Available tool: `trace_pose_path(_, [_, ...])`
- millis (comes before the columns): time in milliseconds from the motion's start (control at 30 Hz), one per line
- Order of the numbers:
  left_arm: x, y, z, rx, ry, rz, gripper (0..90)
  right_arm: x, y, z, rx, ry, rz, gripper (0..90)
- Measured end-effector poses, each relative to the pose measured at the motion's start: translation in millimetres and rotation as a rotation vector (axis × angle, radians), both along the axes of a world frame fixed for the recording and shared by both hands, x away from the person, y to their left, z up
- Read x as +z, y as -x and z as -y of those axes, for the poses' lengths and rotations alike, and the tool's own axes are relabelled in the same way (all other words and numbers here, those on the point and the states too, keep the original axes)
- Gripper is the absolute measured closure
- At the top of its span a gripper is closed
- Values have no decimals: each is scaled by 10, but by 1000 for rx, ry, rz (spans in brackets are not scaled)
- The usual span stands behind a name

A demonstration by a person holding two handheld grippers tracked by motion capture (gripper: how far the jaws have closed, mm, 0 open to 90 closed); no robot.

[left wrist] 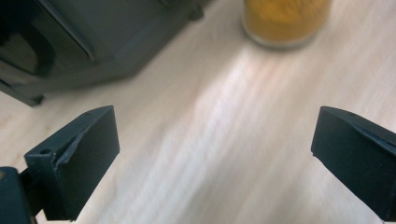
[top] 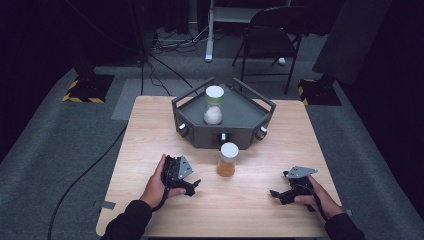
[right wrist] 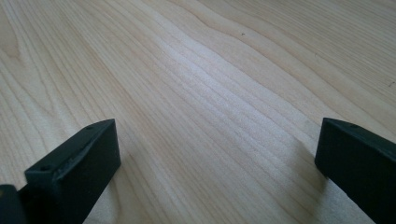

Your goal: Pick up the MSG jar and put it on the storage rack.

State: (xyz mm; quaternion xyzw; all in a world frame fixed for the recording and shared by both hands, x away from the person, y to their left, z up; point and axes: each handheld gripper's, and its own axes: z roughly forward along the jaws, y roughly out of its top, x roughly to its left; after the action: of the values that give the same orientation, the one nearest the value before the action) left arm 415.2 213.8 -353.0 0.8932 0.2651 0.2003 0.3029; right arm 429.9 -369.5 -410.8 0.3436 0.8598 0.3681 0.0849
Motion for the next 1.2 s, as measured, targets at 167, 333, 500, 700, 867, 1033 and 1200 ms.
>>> trace_pose_path(167, [-2,36,-91,-4,1,-40,10,0,0,0,0,0,0,0])
trace_pose_path(333, [-22,48,-165,-5,-7,-89,10,0,0,0,0,0,0,0])
trace_pose_path(500, [-32,77,-230,3,-14,-108,10,0,0,0,0,0,0,0])
trace_pose_path(700, [-43,111,-313,24,-8,-124,10,0,0,0,0,0,0,0])
trace_pose_path(867, [-49,110,-396,41,2,-156,10,0,0,0,0,0,0,0])
trace_pose_path(1033, [-69,77,-498,58,20,-198,9,0,0,0,0,0,0,0])
trace_pose_path(1200, [-104,47,-625,68,60,-232,5,0,0,0,0,0,0,0])
